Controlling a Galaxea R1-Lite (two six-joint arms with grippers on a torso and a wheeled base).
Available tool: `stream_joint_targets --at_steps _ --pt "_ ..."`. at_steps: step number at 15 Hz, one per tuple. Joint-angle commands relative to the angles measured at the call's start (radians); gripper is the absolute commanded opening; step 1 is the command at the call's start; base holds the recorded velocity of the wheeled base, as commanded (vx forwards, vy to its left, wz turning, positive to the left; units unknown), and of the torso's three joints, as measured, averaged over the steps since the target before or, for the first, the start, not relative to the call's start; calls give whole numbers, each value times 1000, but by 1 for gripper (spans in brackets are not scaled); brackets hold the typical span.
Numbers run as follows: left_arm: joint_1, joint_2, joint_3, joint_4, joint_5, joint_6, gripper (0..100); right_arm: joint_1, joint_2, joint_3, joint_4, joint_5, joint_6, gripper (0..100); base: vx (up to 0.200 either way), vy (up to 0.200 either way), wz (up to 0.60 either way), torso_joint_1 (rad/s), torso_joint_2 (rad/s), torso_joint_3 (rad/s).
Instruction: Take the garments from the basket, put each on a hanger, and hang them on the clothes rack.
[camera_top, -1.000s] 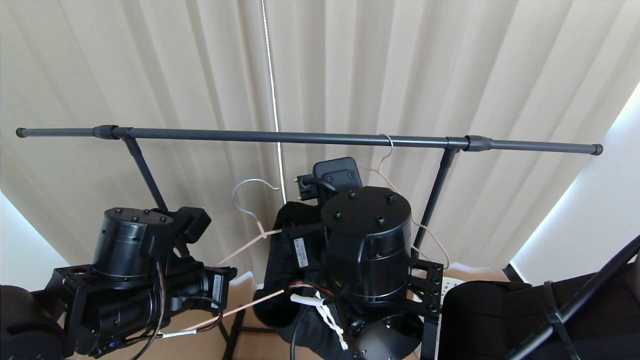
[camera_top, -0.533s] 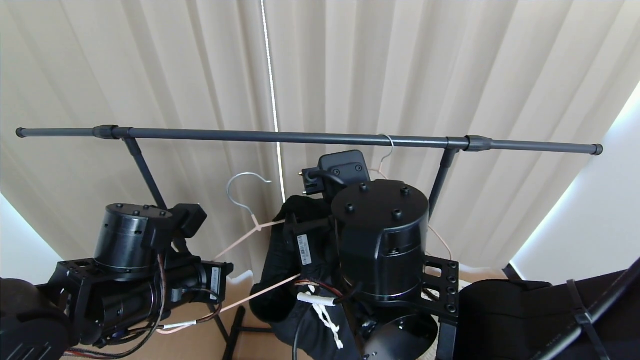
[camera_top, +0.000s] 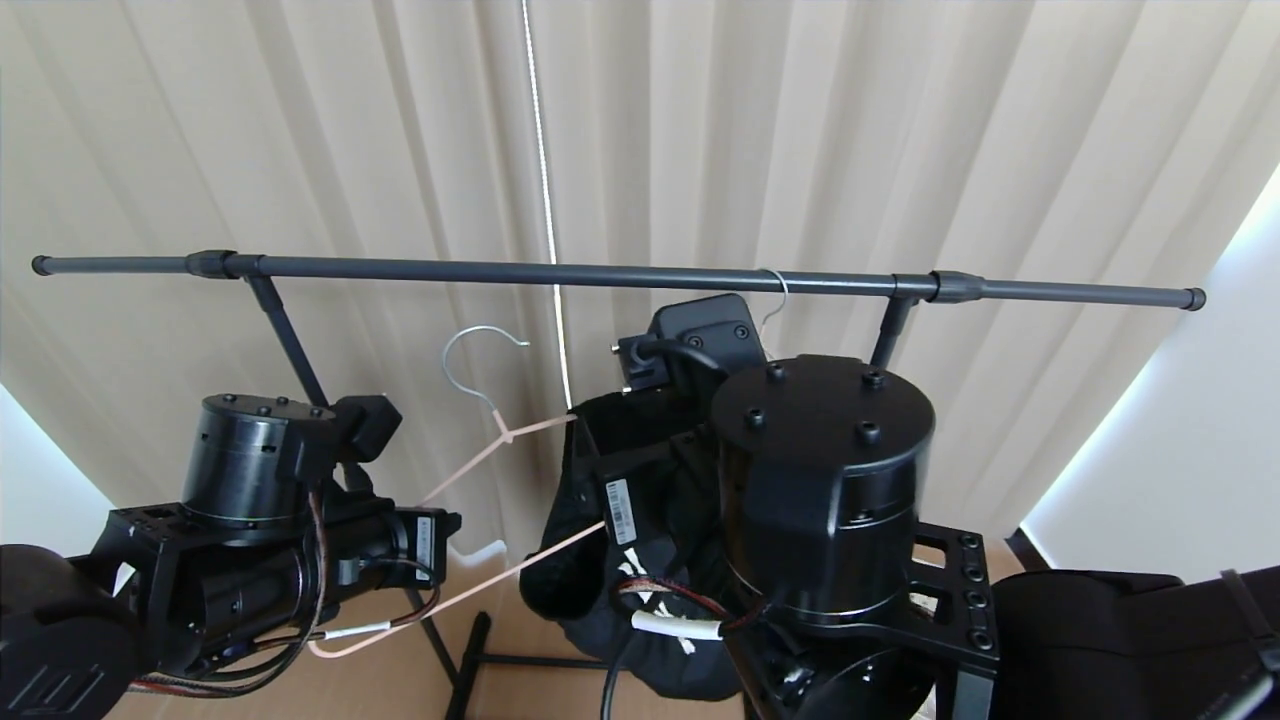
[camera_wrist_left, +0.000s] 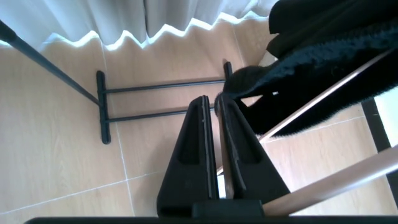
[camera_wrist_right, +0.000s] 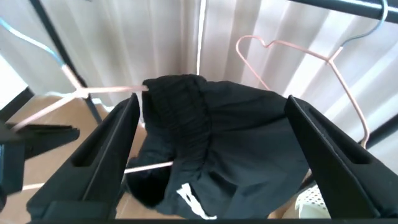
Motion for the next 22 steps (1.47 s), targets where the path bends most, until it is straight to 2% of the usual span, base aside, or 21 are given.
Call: stream_joint_targets --at_steps 1,3,5,7,8,10,12,13,15,17,20,22 --pt "0 -11 12 -1 -1 -2 0 -8 -62 56 2 51 -29 100 0 0 0 0 0 0" --pt "1 -35 40 -1 -26 6 0 -107 -174 154 2 280 -147 100 0 0 0 0 0 0" --pt "21 -60 55 -1 -64 42 0 -230 -266 183 58 528 -285 100 0 0 0 0 0 0" --pt "38 -78 81 -1 -87 104 0 -328 -339 150 246 762 -356 100 0 0 0 0 0 0" --pt "40 -94 93 -1 -107 124 0 -376 -355 98 387 866 -382 100 0 0 0 0 0 0" --pt "40 -130 127 1 -152 185 0 -442 -356 -13 640 1016 -480 100 0 0 0 0 0 0" --pt "35 -141 141 1 -181 230 0 -465 -327 -79 806 1097 -595 100 0 0 0 0 0 0" --pt "30 -141 141 1 -182 233 0 -465 -298 -97 838 1110 -626 100 0 0 0 0 0 0" --pt "7 -141 136 1 -181 231 0 -463 -254 -102 840 1114 -632 100 0 0 0 0 0 0" --pt "3 -141 138 1 -181 233 0 -462 -244 -99 840 1174 -630 100 0 0 0 0 0 0" --pt "0 -143 141 1 -181 233 0 -460 -212 -102 837 1186 -626 100 0 0 0 0 0 0" --pt "-19 -140 138 1 -179 231 0 -457 -189 -103 832 1220 -610 100 0 0 0 0 0 0"
